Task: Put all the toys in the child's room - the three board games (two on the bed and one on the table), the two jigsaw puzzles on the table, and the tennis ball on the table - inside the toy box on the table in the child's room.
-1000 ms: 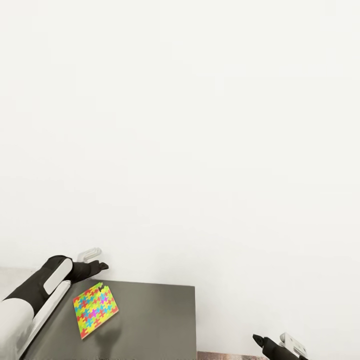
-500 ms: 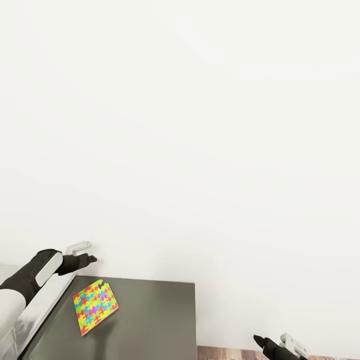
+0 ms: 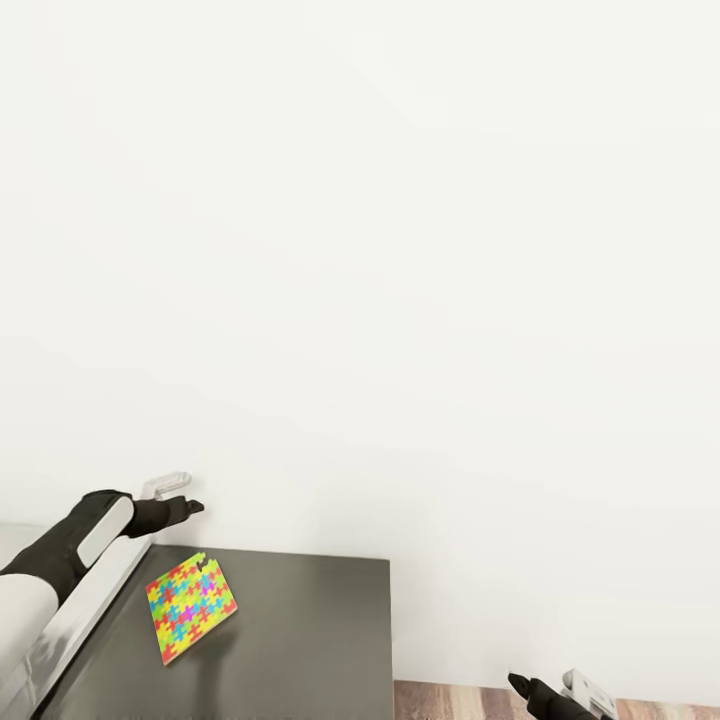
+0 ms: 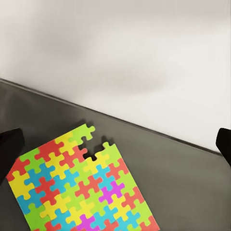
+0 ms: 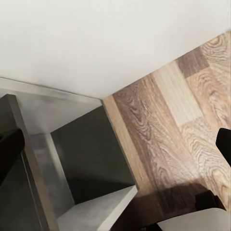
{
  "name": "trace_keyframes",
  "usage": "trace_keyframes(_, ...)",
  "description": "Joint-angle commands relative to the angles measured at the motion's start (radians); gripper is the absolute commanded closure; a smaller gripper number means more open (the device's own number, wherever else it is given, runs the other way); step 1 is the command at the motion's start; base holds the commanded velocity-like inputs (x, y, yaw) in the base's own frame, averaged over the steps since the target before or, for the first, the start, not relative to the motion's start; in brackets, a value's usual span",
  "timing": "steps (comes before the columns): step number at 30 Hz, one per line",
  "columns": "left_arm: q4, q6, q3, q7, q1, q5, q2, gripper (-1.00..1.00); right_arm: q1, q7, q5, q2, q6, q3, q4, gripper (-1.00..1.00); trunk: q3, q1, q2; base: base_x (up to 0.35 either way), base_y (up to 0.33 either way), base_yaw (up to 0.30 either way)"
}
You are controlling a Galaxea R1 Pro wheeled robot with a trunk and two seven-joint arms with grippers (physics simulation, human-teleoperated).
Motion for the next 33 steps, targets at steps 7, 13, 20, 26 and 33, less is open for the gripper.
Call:
trace_keyframes(7,-0.003,0.0,-0.004,0.0,-0.001,0.0,0.006,-1.0,-0.001,0.006,-0.006,-0.003,0.011,-0.005,0.0,-1.0,-0.014,0.001,-0.002,0.0,0.0,0.0)
trace_keyframes(13,-0.003,-0.001,-0.003,0.0,-0.001,0.0,0.025,-1.0,-0.001,0.007,-0.006,-0.021,0.014,-0.005,0.0,-1.0,-0.024,0.001,-0.002,0.0,0.0,0.0)
trace_keyframes(20,-0.003,-0.002,-0.002,0.0,-0.001,0.001,0.027,-1.0,-0.001,0.007,-0.007,-0.023,0.014,-0.005,0.0,-1.0,-0.035,0.001,-0.002,0.0,0.0,0.0)
trace_keyframes(26,-0.003,-0.004,-0.003,0.001,-0.001,0.0,0.03,-1.0,-0.001,0.006,-0.007,-0.024,0.013,-0.005,0.0,-1.0,-0.045,0.001,-0.002,0.0,0.0,0.0)
trace_keyframes(33,-0.003,-0.063,-0.004,0.0,-0.001,0.0,0.031,-1.0,-0.001,0.006,-0.007,-0.024,0.013,-0.005,0.001,-1.0,-0.057,0.001,-0.002,0.0,0.0,0.0)
